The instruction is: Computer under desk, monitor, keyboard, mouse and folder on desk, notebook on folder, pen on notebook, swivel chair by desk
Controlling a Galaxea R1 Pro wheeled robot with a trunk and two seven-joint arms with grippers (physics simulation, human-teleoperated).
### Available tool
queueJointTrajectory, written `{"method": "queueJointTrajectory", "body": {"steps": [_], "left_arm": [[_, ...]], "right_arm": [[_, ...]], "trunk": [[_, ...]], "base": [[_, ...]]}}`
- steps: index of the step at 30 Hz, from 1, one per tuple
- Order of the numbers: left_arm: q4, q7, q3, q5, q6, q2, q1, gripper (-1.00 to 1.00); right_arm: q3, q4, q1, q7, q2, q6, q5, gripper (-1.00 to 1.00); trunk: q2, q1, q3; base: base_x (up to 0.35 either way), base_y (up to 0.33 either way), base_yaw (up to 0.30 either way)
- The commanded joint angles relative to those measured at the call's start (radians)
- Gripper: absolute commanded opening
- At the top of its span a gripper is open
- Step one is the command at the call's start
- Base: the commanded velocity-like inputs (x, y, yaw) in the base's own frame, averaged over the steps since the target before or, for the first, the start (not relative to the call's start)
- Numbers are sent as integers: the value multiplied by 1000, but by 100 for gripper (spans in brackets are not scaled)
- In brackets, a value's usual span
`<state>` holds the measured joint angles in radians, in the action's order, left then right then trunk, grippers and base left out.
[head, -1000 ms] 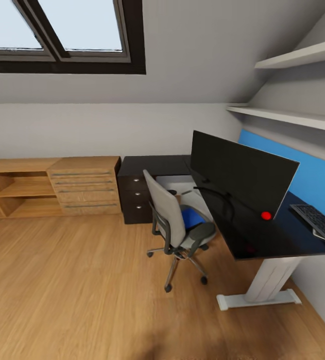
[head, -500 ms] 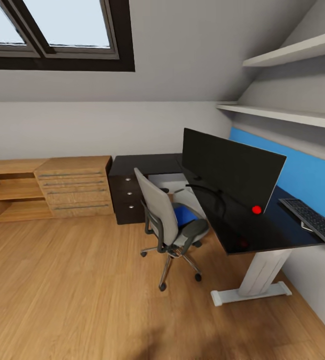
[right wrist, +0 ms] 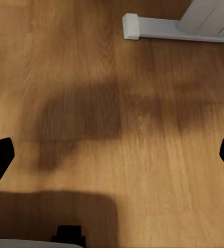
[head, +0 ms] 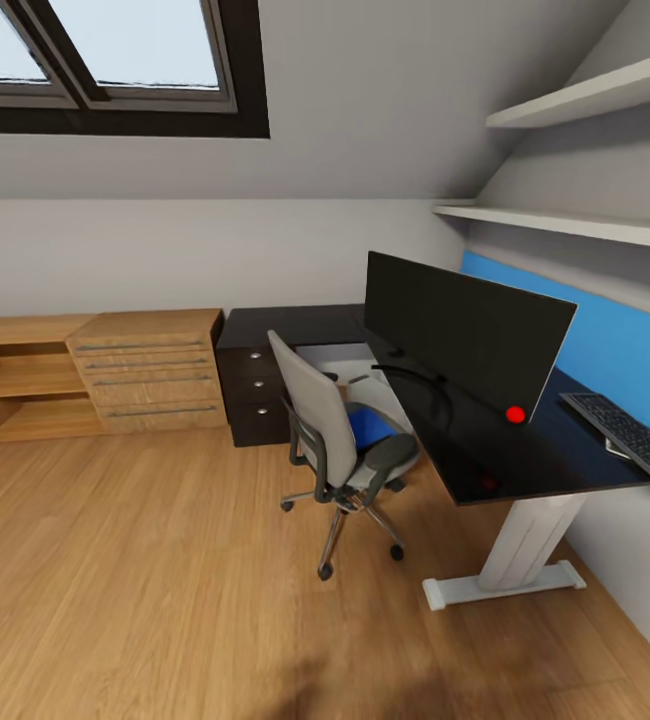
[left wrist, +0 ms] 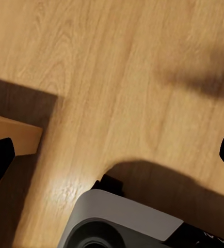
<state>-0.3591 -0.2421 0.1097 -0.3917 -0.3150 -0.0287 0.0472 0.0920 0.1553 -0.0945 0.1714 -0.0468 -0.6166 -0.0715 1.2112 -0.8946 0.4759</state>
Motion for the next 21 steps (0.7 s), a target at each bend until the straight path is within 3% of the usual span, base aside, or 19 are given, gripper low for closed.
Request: {"method": "queueJointTrajectory", "body": {"steps": [1,21], "left_arm": [[0,-7,8,-6,-3,-1,1,100],[0,-8,8,-5,-4,-9,0,100]], "right_arm": [[7,-1,-1,10,0,-1,-8,100],[12,-3,-1,7,0,-5,-8,100]], "trunk": [[8,-4,4],[148,-81,67]], "base": [[0,0,0],[0,0,0]]}}
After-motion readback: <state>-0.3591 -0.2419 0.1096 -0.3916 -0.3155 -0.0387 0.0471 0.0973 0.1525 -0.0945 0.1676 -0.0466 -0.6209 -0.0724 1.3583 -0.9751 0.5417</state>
